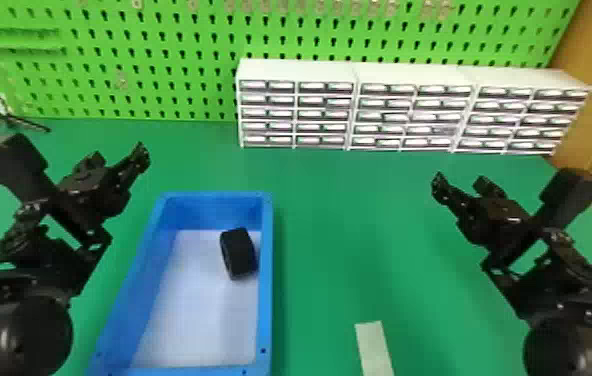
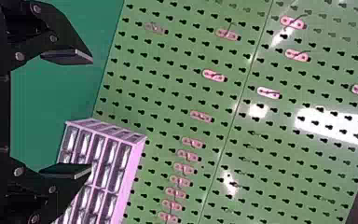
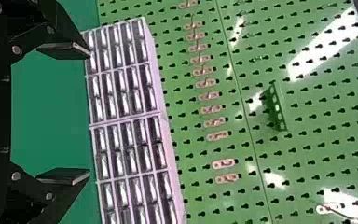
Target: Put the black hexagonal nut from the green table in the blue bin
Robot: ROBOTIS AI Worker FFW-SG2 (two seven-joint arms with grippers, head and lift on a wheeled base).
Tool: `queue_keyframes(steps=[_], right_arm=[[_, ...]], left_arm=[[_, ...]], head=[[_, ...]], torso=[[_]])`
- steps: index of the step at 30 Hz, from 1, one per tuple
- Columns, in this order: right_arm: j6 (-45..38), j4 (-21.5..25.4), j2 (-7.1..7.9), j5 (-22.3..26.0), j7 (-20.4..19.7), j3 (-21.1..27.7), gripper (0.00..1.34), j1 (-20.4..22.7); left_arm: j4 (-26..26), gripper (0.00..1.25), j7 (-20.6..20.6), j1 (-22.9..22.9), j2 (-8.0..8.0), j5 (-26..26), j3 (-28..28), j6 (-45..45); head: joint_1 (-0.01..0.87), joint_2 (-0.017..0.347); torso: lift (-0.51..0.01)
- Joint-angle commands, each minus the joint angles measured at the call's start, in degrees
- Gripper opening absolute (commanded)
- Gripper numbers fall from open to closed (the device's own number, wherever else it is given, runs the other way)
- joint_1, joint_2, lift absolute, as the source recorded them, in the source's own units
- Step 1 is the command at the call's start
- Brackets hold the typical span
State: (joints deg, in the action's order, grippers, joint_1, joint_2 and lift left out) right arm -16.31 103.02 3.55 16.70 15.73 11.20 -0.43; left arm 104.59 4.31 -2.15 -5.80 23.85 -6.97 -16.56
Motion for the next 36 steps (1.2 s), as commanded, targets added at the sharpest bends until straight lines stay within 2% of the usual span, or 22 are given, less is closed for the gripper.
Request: queue_keyframes(steps=[1, 5, 12, 36], right_arm=[[0.0, 0.0, -0.04, 0.1, 0.0, 0.3, 0.96, 0.1], [0.0, -0.1, 0.58, 0.3, 0.0, -0.2, 0.96, -0.3], [0.0, -0.4, 0.05, 0.3, 0.0, -0.6, 0.96, -1.0], [1.3, -1.9, 0.32, 1.1, 0.0, -2.5, 0.96, -1.3]], left_arm=[[0.0, 0.82, 0.0, 0.0, 0.00, 0.0, 0.1, 0.0], [-0.1, 0.82, 0.0, -0.1, 0.00, 0.0, 0.2, 0.1], [-0.1, 0.82, 0.3, -0.7, 0.00, 0.1, -0.6, 0.1], [-1.1, 0.82, 0.6, -2.2, 0.00, -0.7, -0.5, 0.1]], head=[[0.692, 0.008], [0.692, 0.008], [0.692, 0.008], [0.692, 0.008]], torso=[[-0.097], [-0.097], [-0.097], [-0.097]])
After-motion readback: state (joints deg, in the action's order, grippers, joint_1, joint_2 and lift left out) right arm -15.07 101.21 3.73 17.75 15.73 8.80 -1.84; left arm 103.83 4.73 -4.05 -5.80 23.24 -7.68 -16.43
